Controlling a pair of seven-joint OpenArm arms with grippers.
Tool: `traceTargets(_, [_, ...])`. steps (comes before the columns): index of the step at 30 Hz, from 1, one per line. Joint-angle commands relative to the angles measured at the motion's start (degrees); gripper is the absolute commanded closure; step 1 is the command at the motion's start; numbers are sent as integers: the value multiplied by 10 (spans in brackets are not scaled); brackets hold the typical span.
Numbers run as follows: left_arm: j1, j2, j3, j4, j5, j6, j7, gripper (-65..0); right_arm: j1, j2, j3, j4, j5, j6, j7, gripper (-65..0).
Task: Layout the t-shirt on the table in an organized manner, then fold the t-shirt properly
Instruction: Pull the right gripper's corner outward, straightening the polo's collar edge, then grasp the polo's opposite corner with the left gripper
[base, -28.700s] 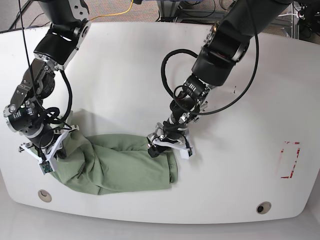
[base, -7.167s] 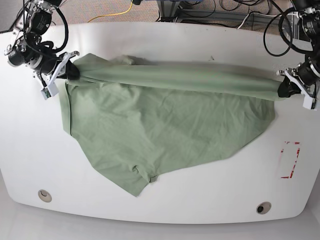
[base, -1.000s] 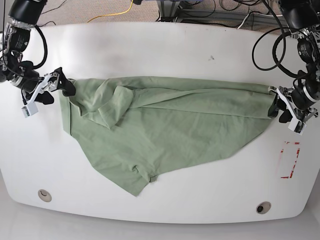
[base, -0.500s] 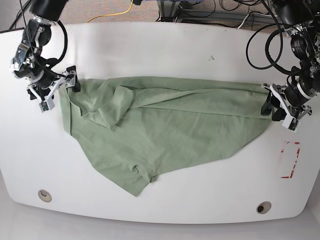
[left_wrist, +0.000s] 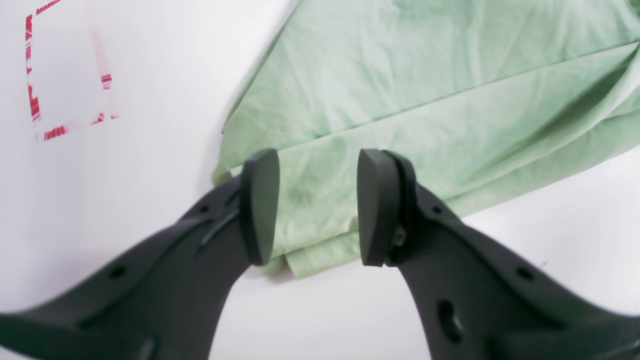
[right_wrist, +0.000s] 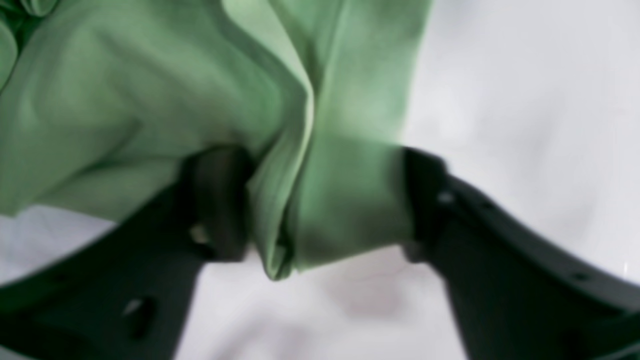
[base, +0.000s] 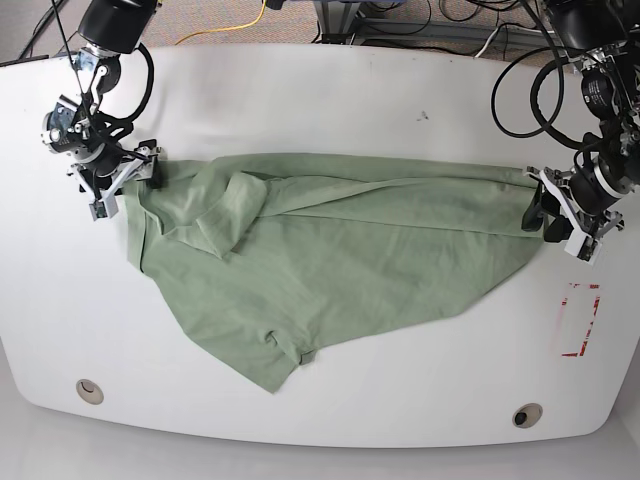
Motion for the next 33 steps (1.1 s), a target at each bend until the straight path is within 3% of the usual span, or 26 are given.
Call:
traceTargets(1, [-1, -10, -4, 9, -9, -1, -13, -239, 7, 8, 2, -3, -1, -1, -2, -276])
traceTargets(5, [2, -10, -4, 7, -7, -1, -14, -239, 6, 7, 2, -2, -1, -1, -2, -106])
traceTargets(8, [7, -8, -4, 2, 6, -1, -20, -239, 4, 7, 2, -2, -1, -1, -2, -54])
traceTargets(17, [18, 11, -6, -85, 85, -1, -90, -239, 4, 6, -1, -2, -1, -1, -2, -62])
traceTargets(33, [17, 11, -16, -190, 90, -1, -144, -239, 4, 6, -3, -2, -1, -1, -2, -62])
